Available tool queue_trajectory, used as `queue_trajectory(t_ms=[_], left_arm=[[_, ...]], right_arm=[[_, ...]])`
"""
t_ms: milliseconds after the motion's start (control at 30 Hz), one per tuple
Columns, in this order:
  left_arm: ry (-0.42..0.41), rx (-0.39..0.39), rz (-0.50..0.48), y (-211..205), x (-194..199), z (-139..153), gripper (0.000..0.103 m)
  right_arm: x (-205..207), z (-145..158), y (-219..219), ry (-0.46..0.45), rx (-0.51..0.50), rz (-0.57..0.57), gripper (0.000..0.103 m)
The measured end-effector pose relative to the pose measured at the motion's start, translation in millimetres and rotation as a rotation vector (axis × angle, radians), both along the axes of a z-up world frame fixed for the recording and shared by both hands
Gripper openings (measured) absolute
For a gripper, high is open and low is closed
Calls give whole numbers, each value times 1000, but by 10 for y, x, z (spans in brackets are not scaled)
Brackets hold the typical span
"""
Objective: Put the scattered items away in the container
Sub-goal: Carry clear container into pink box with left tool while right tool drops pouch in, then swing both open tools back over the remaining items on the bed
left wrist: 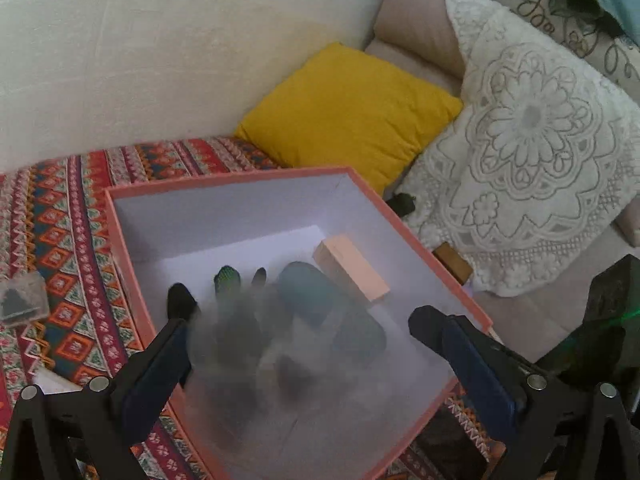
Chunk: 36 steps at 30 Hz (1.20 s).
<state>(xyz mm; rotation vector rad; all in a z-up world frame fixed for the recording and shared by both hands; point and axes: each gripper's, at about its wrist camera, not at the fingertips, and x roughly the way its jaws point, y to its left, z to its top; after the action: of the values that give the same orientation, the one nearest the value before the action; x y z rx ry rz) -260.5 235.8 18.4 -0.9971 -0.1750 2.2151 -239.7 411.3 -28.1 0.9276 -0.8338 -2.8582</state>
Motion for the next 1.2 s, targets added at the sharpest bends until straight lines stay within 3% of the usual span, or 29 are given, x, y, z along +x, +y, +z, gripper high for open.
queue_trajectory(t_ms=[200, 333, 567, 733, 900, 1200], left_arm=[[77, 36, -21, -218, 379, 418, 102], [142, 44, 11, -672, 832, 614, 102], [184, -43, 193, -1844, 1482, 500, 102], [167, -141, 355, -2569, 1759, 226, 102], [120, -204, 487, -3086, 1789, -175, 102], [23, -250, 619, -3541, 1463, -873, 102]], right_arm=[[380, 408, -304, 89, 20, 35, 84], [663, 673, -615, 154, 54, 85, 88], [1088, 816, -1426, 213, 82, 260, 96], [1225, 661, -2142, 164, 81, 445, 97], [1290, 372, -2790, 107, 152, 564, 98], [1027, -500, -3369, -107, 178, 566, 98]])
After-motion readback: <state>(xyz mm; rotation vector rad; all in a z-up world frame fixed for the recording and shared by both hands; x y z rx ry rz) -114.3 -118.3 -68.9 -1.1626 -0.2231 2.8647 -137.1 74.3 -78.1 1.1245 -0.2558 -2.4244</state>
